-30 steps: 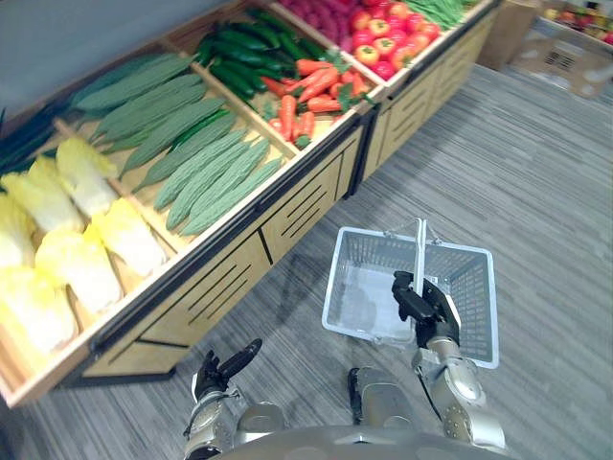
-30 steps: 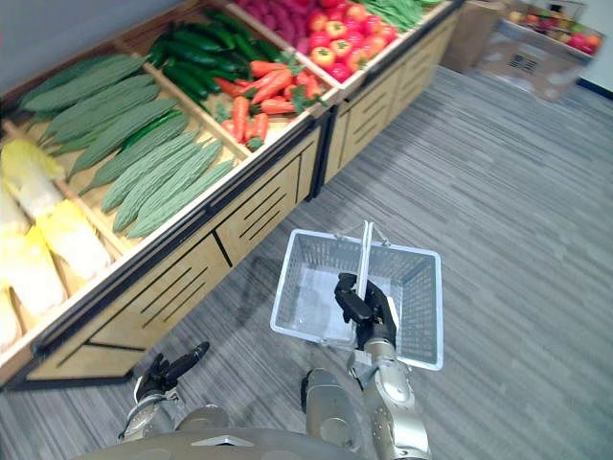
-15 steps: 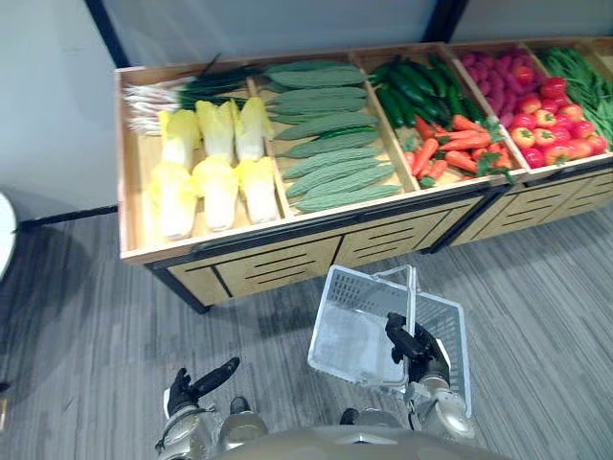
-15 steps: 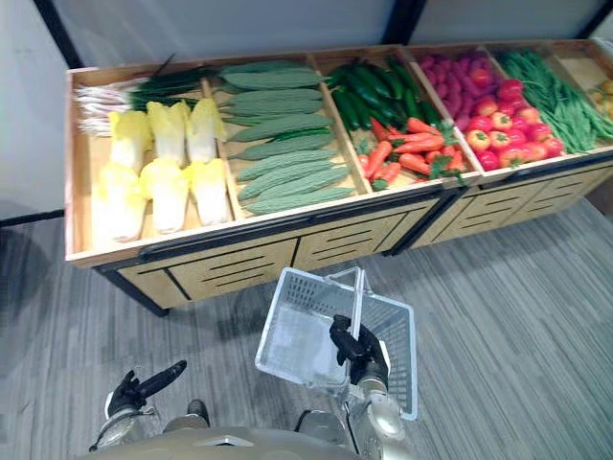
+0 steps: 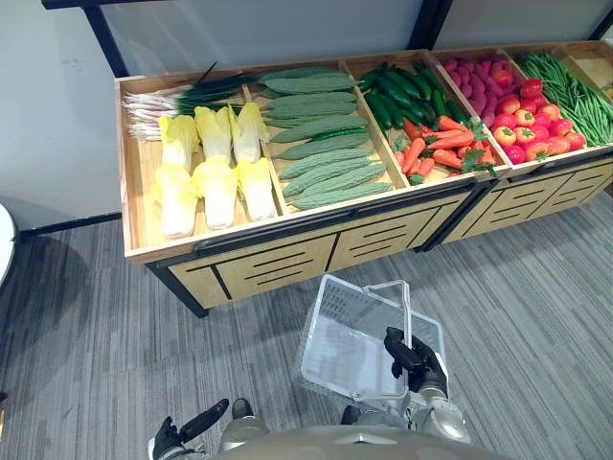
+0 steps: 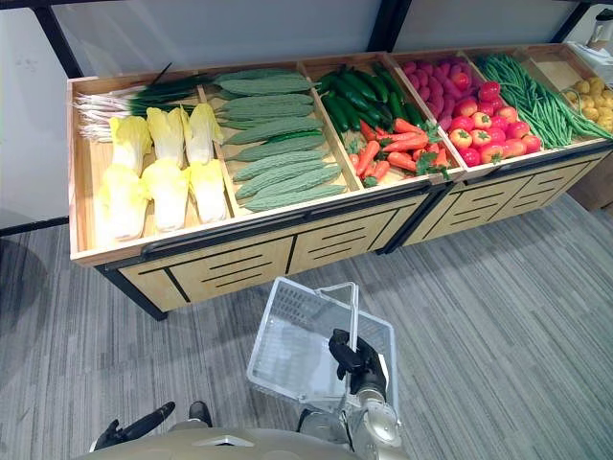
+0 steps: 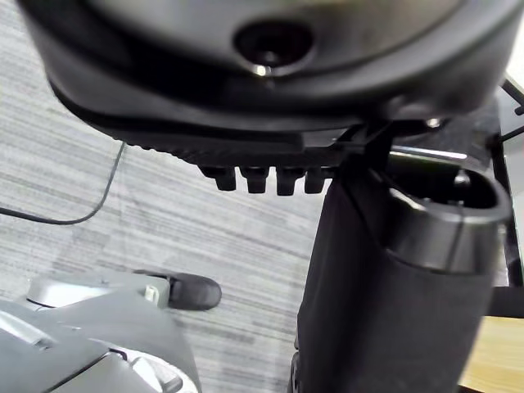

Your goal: Pick vegetable in the basket

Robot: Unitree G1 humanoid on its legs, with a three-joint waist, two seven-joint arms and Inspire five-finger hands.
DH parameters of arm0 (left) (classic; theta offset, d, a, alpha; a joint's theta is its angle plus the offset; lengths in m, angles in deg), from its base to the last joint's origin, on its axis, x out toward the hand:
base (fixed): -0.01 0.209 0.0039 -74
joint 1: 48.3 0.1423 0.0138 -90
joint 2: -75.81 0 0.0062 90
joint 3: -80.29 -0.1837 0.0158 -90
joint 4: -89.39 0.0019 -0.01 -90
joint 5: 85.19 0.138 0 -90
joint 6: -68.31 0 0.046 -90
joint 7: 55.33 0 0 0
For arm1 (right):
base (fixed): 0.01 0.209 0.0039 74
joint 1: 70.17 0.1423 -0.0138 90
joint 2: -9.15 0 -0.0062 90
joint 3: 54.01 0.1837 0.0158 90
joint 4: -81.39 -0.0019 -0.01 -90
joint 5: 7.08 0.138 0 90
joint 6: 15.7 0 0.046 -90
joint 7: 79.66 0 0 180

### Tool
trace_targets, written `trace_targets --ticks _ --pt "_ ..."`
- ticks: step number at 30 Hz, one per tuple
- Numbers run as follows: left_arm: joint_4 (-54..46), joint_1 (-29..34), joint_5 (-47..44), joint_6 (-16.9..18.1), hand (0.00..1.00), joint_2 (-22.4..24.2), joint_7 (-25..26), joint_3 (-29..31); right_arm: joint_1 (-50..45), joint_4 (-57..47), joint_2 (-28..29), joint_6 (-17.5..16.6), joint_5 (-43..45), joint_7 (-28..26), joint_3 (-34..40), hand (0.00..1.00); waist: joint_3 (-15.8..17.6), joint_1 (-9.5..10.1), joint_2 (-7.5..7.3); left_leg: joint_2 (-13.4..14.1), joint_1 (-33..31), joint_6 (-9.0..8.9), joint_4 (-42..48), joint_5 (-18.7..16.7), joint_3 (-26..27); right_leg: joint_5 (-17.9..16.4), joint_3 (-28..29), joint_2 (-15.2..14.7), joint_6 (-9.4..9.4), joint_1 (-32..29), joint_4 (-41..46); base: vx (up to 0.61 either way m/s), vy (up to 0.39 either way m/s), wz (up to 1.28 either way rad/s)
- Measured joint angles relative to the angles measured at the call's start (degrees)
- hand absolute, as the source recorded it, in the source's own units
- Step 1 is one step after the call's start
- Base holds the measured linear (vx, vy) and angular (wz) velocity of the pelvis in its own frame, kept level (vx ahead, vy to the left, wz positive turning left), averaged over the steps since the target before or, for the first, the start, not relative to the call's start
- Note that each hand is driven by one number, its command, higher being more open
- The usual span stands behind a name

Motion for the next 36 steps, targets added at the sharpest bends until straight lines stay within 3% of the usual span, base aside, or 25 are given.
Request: trace_targets --ticks 13,16,18,19,20,21,23,25,27,29,30,31,33,35,36 --pt "-1.93 -2.11 -0.34 0.54 1.00 0.01 0.16 -0.11 2.76 2.87 -1.57 0.01 -1.92 0.28 -0.16 0.00 0.15 0.09 0.03 -0.34 1.50 0.23 0.24 -1.17 2.06 1.38 2.96 0.34 -0.35 0.26 -0.27 0.07 0.009 -0.09" --pt "-1.73 -2.22 -0.30 0.52 1.00 0.18 0.04 -0.86 2.52 2.80 -2.28 0.00 -2.04 0.45 1.06 0.00 1.59 -0.34 0.60 -0.21 2.43 0.74 0.37 -3.21 0.27 1.03 3.05 -0.89 -0.49 -2.69 10.07 -0.04 0.061 0.29" --pt "-1.51 -1.91 -0.27 0.41 1.00 -0.64 -0.09 -1.36 2.30 1.76 -1.88 -0.04 -1.96 1.34 3.29 0.00 3.07 -1.23 -0.33 -1.10 2.44 1.19 1.65 -4.14 -3.35 2.04 5.94 -3.15 -0.30 -6.66 22.59 -0.08 0.064 0.85" --pt "-1.47 -1.64 -0.23 0.39 1.00 -0.91 -0.09 -1.28 2.23 1.64 -1.73 -0.04 -1.95 1.50 3.87 0.00 2.87 -1.53 -1.01 -2.05 2.77 1.22 0.83 -4.18 -4.09 2.62 7.14 -3.58 -0.55 -7.27 23.55 -0.01 0.091 0.77" --pt "-1.37 -2.16 -0.18 0.37 1.00 -1.73 -0.07 -1.14 2.03 1.06 -1.03 -0.24 -1.92 1.74 5.07 0.00 3.69 -1.36 -2.54 -2.76 2.75 2.15 3.55 -5.81 -4.65 2.72 8.52 -5.14 -0.68 -7.99 26.64 0.08 0.026 0.43" --pt "-0.94 -1.88 -0.15 0.05 1.00 -1.97 0.03 -0.91 2.74 0.81 -1.00 -0.45 -1.94 1.76 5.44 0.00 5.10 -1.41 -2.32 -2.46 2.58 3.03 5.63 -6.54 -5.31 -0.02 9.47 -4.76 -1.96 -9.90 29.22 0.06 -0.013 0.33" --pt "-0.54 -1.71 -0.14 -0.14 1.00 -2.84 0.18 -0.75 2.44 0.74 -0.87 -0.46 -1.91 1.23 5.00 0.00 5.22 -1.62 -1.55 -1.05 2.35 3.07 6.03 -6.98 -6.47 -3.24 9.37 -1.89 -1.72 -9.76 21.51 0.03 -0.028 0.30" --pt "-0.56 -1.63 -0.06 -0.09 1.00 -4.03 0.00 -0.71 1.62 0.80 -0.64 -0.41 -1.92 1.16 4.68 0.00 5.23 -1.58 -1.96 -1.37 2.31 2.68 5.79 -7.04 -6.95 -1.53 9.81 -0.32 -0.77 -9.12 12.12 0.05 -0.051 0.29" --pt "-0.56 -1.49 0.02 -0.08 1.00 -4.76 -0.02 -0.40 0.93 0.76 -0.50 -0.41 -1.92 1.10 4.58 0.00 4.58 -1.77 -4.72 -4.37 2.93 1.78 6.04 -7.66 -7.33 1.88 10.85 -1.53 -1.09 -9.14 8.51 0.11 -0.139 0.23" --pt "-0.52 -1.77 0.00 0.03 1.00 -2.85 -0.19 -0.09 1.28 0.71 -1.30 0.06 -1.43 1.57 5.71 0.00 4.44 -1.80 -2.37 -2.80 4.25 0.32 6.52 -8.58 -7.61 0.61 10.52 0.14 -1.58 -8.79 9.47 0.17 -0.165 0.05" --pt "-0.59 -1.79 -0.01 0.12 1.00 -2.37 -0.12 -0.06 1.63 0.73 -1.48 0.07 -1.43 1.55 5.71 0.00 4.49 -1.93 -1.95 -1.96 4.20 -0.24 6.69 -8.94 -7.43 0.49 10.62 0.74 -1.75 -8.78 9.11 0.22 -0.146 -0.29" --pt "-0.51 -1.60 -0.01 0.09 1.00 -1.72 -0.04 -0.04 2.21 0.71 -1.55 0.09 -1.45 1.36 5.64 0.00 3.57 -2.18 -0.07 -0.04 3.42 -1.61 7.89 -9.89 -7.16 0.31 10.29 2.54 -1.99 -8.58 8.40 0.22 -0.119 -0.19" --pt "-0.62 -2.01 -0.01 0.13 1.00 -1.39 -0.04 -0.07 1.91 0.71 -1.56 0.28 -1.45 1.40 5.64 0.00 3.30 -2.73 0.86 2.21 2.19 -2.71 10.60 -11.31 -7.46 -0.26 9.14 4.49 -2.84 -7.76 7.34 0.24 -0.148 -0.02" --pt "-0.71 -2.41 -0.01 0.13 1.00 -1.41 -0.13 -0.10 1.93 0.70 -1.46 0.87 -1.42 1.47 5.64 0.00 3.49 -2.96 0.67 4.48 1.54 -3.57 14.81 -12.69 -7.96 -2.00 8.78 6.14 -3.95 -6.24 6.82 0.20 -0.128 0.06" --pt "-0.78 -2.97 -0.01 0.14 1.00 -1.57 -0.17 -0.09 1.64 0.64 -1.32 0.89 -1.42 1.53 5.64 0.00 3.95 -3.08 -0.59 5.51 -1.54 -3.50 22.86 -13.37 -9.01 -2.80 8.45 6.08 -4.31 -4.96 6.70 0.13 -0.113 0.10"
